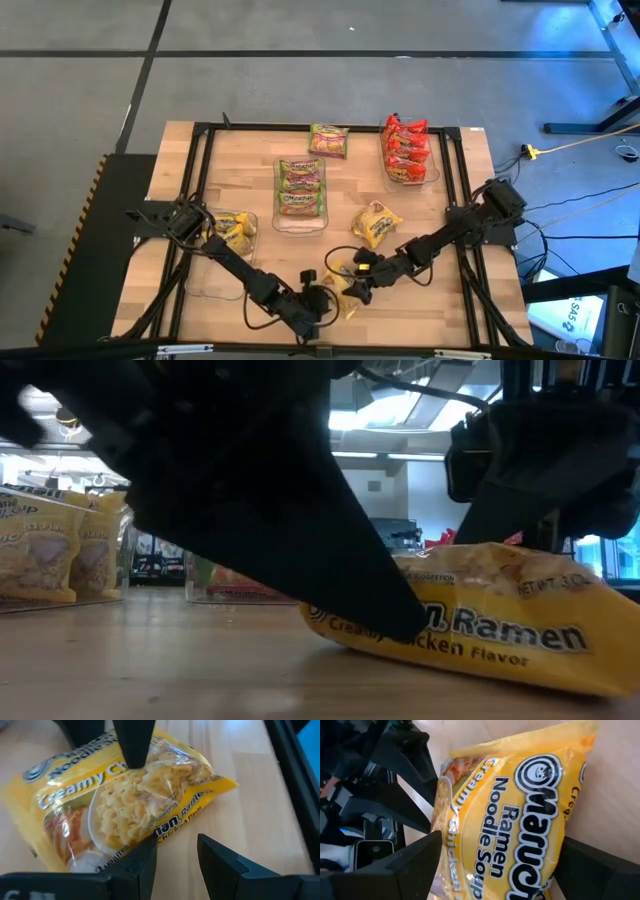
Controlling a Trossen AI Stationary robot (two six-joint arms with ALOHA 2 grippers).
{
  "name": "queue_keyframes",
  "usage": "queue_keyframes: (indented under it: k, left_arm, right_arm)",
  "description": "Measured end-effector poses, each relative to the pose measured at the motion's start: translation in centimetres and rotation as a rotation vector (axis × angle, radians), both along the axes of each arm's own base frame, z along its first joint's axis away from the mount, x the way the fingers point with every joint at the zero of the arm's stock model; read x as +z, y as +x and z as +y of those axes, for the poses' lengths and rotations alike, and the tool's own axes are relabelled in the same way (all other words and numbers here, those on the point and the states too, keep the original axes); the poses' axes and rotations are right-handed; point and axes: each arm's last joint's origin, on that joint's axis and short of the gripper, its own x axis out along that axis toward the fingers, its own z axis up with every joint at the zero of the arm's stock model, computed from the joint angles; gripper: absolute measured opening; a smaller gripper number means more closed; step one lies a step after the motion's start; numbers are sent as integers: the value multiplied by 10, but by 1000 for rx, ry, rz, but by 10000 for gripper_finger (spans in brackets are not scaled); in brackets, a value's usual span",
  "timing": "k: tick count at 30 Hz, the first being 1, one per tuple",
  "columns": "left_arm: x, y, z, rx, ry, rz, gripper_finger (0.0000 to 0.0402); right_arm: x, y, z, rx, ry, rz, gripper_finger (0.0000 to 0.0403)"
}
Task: Sort Maruchan noodles
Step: Put the bottom yellow noodle pack into the bottom left transparent bin
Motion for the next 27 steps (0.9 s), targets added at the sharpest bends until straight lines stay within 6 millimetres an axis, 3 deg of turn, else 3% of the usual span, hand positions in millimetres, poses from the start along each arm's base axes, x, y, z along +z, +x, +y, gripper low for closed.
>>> queue_keyframes:
  k: [10, 17, 21, 27]
  left_arm:
    - [-3, -6, -4, -33, 18, 47, 135]
    - [-4, -6, -3, -13, 33, 38, 135]
    - [-4, -6, -3, -9, 36, 37, 135]
    - [-4, -5, -1, 2, 32, 34, 135]
  right_arm:
    - [19, 21, 12, 117, -118, -138, 316]
    - [32, 29, 19, 166, -118, -206, 272]
    - [34, 30, 22, 225, -77, -201, 247]
    - [31, 30, 20, 183, -117, -181, 238]
